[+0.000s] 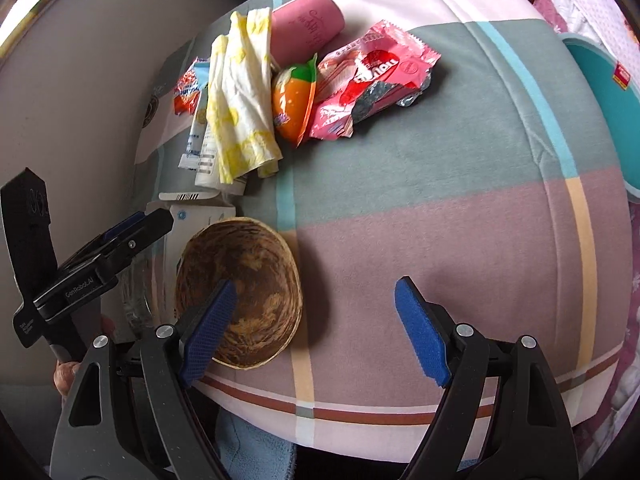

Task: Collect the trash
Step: 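Move both tools back to the table toward the woven bowl and white medicine box, then grasp the woven bowl rim with the right tool while the left tool grasps the white medicine box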

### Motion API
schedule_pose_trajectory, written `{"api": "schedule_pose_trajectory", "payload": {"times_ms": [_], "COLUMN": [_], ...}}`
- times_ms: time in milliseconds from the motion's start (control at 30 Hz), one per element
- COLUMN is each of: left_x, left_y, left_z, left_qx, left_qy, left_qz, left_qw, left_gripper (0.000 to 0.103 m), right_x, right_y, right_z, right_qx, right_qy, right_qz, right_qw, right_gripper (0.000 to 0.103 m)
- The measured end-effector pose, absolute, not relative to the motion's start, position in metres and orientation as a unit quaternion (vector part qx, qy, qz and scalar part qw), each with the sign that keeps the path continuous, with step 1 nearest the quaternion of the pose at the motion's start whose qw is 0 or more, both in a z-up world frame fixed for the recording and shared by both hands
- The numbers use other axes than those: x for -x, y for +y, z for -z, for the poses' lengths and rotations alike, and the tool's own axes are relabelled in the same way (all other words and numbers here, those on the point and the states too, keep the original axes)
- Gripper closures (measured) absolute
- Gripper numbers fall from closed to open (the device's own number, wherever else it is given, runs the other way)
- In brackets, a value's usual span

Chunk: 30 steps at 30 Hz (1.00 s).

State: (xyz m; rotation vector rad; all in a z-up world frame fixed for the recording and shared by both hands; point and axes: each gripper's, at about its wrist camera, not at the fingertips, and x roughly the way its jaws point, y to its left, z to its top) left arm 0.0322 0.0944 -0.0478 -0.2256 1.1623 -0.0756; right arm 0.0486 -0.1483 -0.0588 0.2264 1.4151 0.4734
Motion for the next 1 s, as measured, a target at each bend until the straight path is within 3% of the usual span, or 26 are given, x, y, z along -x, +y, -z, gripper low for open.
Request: {"api": "schedule_pose_trajectory", "payload": {"times_ms": [100,200,367,400,467,533,667,1000], "left_x": [-0.024,-0.018,-0.007,-0.006,-0.004,-0.003,-0.002,0.0], "left_y": [0.1,0.107,0.116,0.117,0.116,0.114,0.103,0.058], "left_z": [0.052,0.056,0.064,0.066,0.069,0.07,0.069,0.08], "left_qx": [0.103,0.103,0.106,0.107,0.109,0.107,0.099,0.042], "left_qy": [0.55,0.552,0.559,0.561,0.565,0.566,0.568,0.586], "left_qz": [0.035,0.032,0.03,0.031,0.035,0.04,0.05,0.069], "left_qw": [0.828,0.827,0.822,0.821,0.817,0.816,0.816,0.806], "left_gripper": [0.01,0.01,0.01,0.01,0.01,0.01,0.01,0.01], "right_x": [-0.036,-0.027,-0.024,-0.024,-0.026,-0.026,-0.031,-0.046], "right_y": [-0.136,-0.129,-0.123,-0.121,-0.118,-0.114,-0.122,-0.166], "right_z": [0.063,0.069,0.08,0.08,0.083,0.084,0.075,0.045], "right_qx": [-0.089,-0.092,-0.104,-0.104,-0.108,-0.093,-0.087,-0.06], "right_qy": [0.644,0.651,0.663,0.661,0.662,0.658,0.636,0.58], "right_qz": [-0.219,-0.218,-0.214,-0.217,-0.219,-0.219,-0.208,-0.147], "right_qw": [0.727,0.721,0.709,0.711,0.708,0.715,0.738,0.799], "right_gripper": [0.026,0.041,0.048,0.054,0.081,0.092,0.098,0.098]}}
